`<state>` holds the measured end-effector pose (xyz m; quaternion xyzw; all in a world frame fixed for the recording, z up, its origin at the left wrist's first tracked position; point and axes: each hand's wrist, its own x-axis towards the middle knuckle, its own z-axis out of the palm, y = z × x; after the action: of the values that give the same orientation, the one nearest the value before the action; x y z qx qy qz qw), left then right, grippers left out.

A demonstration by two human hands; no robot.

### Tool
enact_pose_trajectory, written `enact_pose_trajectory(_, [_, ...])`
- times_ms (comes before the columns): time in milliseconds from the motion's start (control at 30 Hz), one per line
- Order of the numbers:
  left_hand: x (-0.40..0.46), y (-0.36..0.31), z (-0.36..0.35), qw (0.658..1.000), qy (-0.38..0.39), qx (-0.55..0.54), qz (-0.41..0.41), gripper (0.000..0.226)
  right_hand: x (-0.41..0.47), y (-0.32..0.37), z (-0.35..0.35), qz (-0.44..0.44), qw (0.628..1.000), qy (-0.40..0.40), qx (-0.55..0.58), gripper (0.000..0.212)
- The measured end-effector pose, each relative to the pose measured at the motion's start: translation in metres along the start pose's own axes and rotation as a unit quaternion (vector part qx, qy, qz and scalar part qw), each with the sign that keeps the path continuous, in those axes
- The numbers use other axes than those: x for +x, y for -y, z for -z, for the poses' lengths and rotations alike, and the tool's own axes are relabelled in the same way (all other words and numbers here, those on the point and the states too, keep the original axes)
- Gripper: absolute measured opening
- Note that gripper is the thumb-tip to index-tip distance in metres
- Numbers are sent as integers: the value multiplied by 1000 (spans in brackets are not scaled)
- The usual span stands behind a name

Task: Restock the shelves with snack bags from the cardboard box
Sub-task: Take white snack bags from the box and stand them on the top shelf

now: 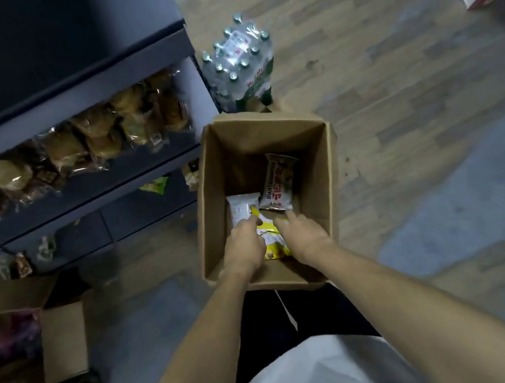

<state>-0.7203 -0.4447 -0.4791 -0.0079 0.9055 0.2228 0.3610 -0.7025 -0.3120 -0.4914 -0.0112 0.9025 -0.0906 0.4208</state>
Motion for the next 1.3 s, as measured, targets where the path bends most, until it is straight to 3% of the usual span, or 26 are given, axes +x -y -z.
enact_pose_trajectory(133, [30, 14, 2, 991, 32, 111, -69, 39, 34, -3, 3, 34, 995, -5, -96, 55])
enact_pose_trajectory(233, [51, 20, 0, 959, 88, 239, -126, 39, 58, -8, 9, 24, 993, -7, -113, 53])
enact_pose_trajectory(333, [75, 24, -11, 930, 145, 317, -119, 45, 85, -13, 14, 4, 995, 0, -104, 48])
enact_pose_trajectory(433, [96, 30, -30, 961, 142, 239, -6, 46, 108, -18, 14, -5, 994, 3, -111, 50])
enact_pose_trajectory(533, [109, 34, -56, 989, 54, 99, 99, 34, 129, -25, 15, -14, 993, 15, -112, 48])
enact_pose_trajectory(800, [135, 47, -105, 990, -106, 40, 89, 37, 186, -40, 6, 7, 988, 1, -155, 53])
enact_pose_trajectory(933, [143, 55, -108, 982, -126, -50, 134, 47, 206, -43, 4, 37, 980, -3, -196, 53])
enact_pose_trajectory(1000, [146, 61, -107, 976, -107, -93, 167, 52, 215, -43, -4, 58, 972, -61, -218, 46])
enact_pose_trajectory(1033, [146, 64, -106, 976, -100, -96, 170, 52, 218, -44, -7, 45, 966, -103, -235, 47])
enact_pose_trajectory(1100, [148, 68, -107, 978, -96, -76, 167, 53, 234, -50, -35, 103, 954, -161, -230, 58])
enact_pose_trajectory(1200, [157, 67, -106, 979, -91, -45, 174, 54, 207, -40, -13, 80, 942, -89, -313, 36])
enact_pose_trajectory(1300, [160, 65, -97, 984, -82, -28, 155, 51, 196, -33, 5, 103, 944, -25, -314, 46])
